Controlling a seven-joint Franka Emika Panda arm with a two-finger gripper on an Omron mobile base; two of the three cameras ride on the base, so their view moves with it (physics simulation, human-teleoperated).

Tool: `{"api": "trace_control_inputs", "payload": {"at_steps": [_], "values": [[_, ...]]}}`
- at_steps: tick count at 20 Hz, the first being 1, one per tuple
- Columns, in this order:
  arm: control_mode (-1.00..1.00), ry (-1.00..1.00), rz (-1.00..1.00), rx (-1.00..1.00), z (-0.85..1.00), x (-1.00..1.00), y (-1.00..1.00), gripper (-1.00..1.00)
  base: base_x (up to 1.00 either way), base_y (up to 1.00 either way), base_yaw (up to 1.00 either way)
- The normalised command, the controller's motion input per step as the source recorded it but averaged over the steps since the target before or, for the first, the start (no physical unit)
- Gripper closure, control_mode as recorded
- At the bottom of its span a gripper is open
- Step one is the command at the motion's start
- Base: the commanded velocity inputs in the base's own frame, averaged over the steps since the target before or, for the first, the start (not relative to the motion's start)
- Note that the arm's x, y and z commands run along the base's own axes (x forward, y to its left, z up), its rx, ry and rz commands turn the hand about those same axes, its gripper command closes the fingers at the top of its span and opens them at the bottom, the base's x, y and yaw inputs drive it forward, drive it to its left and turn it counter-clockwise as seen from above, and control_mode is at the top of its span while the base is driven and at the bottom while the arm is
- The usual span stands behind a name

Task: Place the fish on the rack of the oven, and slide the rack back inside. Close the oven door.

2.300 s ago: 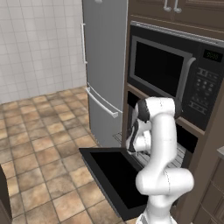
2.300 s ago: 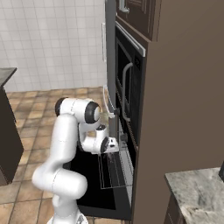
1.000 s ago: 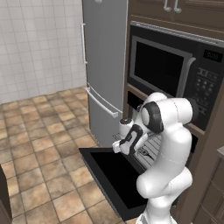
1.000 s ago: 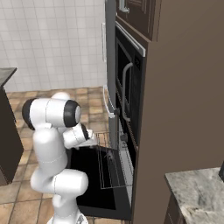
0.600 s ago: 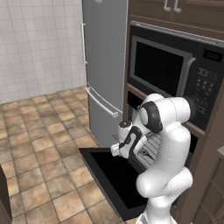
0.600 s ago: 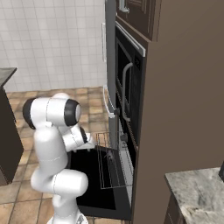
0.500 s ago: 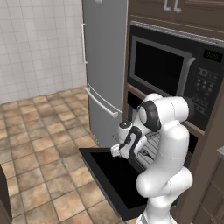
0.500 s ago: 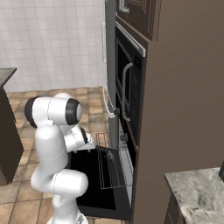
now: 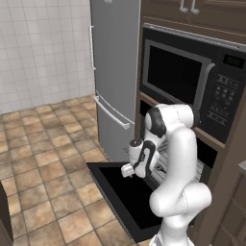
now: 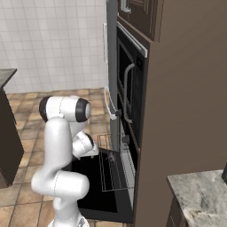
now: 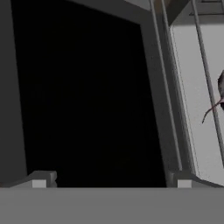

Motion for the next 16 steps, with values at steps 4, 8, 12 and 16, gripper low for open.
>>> {"api": "trace_control_inputs", "payload": {"at_steps": [4, 8, 12, 16], "values": [[-1.0, 0.0, 0.0, 0.0, -0.62, 0.21, -0.01, -1.0, 0.0, 0.0, 0.0], [-1.0, 0.0, 0.0, 0.0, -0.65, 0.32, 0.0, -1.0, 0.0, 0.0, 0.0], [-1.0, 0.0, 0.0, 0.0, -0.5, 0.21, -0.08, -1.0, 0.0, 0.0, 0.0], [-1.0, 0.0, 0.01, 0.0, -0.29, 0.11, -0.32, -1.0, 0.0, 0.0, 0.0]]}}
